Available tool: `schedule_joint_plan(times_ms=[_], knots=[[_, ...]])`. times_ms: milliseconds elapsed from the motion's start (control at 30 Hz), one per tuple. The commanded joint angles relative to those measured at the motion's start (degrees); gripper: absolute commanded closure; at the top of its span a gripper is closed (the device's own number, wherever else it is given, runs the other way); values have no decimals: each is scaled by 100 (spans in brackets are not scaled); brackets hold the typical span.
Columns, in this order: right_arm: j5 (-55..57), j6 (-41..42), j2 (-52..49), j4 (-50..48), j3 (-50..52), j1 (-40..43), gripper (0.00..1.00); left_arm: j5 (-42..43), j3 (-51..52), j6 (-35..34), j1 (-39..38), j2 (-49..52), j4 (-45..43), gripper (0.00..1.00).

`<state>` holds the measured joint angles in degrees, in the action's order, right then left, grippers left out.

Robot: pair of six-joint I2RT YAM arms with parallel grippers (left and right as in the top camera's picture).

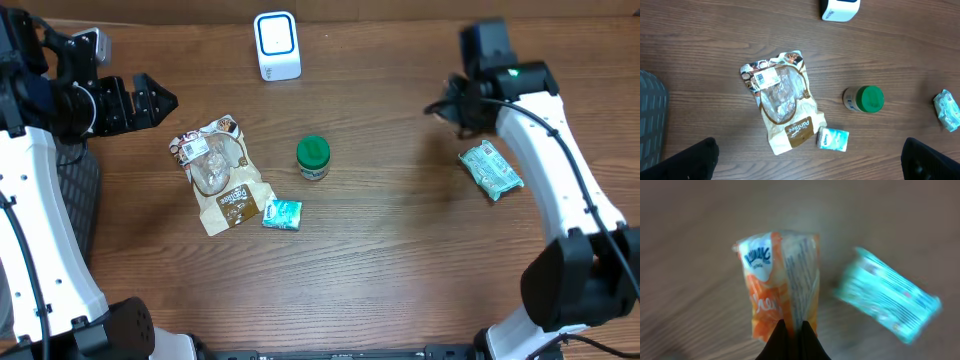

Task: Scan the item barcode
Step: 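Carry the orange box right and drop it on the mint-green packet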

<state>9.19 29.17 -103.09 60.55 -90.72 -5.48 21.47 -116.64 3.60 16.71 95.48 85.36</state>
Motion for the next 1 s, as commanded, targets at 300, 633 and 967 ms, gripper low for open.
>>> schedule_joint_plan(times_ms=[300, 633, 967], knots=[[101, 710, -11, -938, 1650, 1202, 80, 57, -72, 114, 4, -61, -13, 0], [-968, -114, -4, -586, 1211, 1226, 40, 57, -72, 114, 4, -61, -13, 1], [-2131, -1469, 7, -11, 35, 275, 28, 57, -72, 114, 4, -61, -13, 0]])
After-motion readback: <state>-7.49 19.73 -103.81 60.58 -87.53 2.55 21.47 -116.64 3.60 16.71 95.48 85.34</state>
